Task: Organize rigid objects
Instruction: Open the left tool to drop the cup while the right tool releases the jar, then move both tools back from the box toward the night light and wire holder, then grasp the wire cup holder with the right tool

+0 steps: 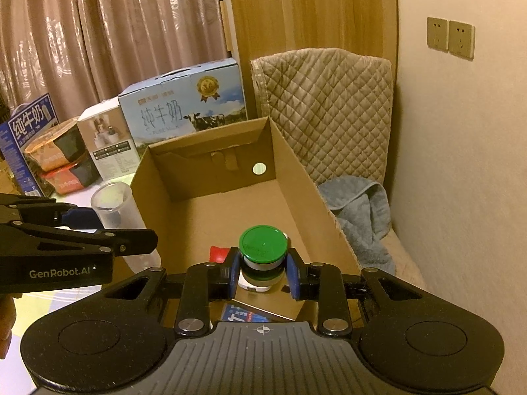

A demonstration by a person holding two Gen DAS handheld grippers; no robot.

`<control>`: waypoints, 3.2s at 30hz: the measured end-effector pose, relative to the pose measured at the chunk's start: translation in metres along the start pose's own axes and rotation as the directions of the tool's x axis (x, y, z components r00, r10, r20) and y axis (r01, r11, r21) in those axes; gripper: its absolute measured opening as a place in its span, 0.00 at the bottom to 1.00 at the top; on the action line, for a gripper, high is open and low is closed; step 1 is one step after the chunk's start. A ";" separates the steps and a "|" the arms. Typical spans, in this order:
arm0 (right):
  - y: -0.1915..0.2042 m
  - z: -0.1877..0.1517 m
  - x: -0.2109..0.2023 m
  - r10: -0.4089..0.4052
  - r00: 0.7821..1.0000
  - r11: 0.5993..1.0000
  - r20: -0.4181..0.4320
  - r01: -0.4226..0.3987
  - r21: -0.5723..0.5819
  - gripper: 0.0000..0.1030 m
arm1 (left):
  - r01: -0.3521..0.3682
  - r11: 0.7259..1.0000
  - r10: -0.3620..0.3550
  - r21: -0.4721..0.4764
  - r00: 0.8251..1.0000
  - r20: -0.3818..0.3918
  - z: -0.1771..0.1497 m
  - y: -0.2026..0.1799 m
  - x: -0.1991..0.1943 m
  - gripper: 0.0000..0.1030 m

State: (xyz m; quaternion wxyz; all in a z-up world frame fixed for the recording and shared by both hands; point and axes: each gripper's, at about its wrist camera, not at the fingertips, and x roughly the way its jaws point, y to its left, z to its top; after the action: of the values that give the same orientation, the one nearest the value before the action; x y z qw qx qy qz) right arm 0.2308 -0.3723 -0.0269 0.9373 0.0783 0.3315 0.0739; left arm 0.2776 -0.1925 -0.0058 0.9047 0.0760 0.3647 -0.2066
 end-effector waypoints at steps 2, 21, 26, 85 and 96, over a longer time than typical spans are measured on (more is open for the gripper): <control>-0.001 0.000 0.001 0.001 1.000 1.000 0.000 -0.001 0.007 0.25 | -0.011 1.000 0.011 -0.007 1.000 0.002 0.000 0.001 0.002 0.61; 0.012 0.003 -0.007 0.033 0.999 0.999 0.011 -0.033 0.006 0.25 | -0.076 0.994 0.079 -0.074 0.996 0.044 -0.010 0.029 -0.037 0.64; 0.017 0.003 -0.008 0.041 0.999 0.999 0.011 -0.041 -0.001 0.25 | -0.069 0.991 0.073 -0.111 0.997 0.039 -0.018 0.033 -0.042 0.64; 0.268 -0.066 0.085 0.344 0.936 0.849 -0.074 -0.344 -0.401 0.68 | -0.374 0.891 0.372 -0.257 0.926 -0.060 -0.184 0.292 -0.125 0.90; 0.287 -0.084 0.174 0.342 0.928 0.791 -0.146 -0.369 -0.489 0.68 | -0.352 0.904 0.342 -0.244 0.936 -0.082 -0.197 0.323 -0.079 0.90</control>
State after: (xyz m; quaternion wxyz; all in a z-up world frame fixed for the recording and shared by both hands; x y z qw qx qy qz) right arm 0.2863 -0.0508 -0.1412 0.8850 -0.1126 0.3029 0.3353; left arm 0.2417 0.1812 -0.0976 0.9221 0.0265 0.3858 0.0077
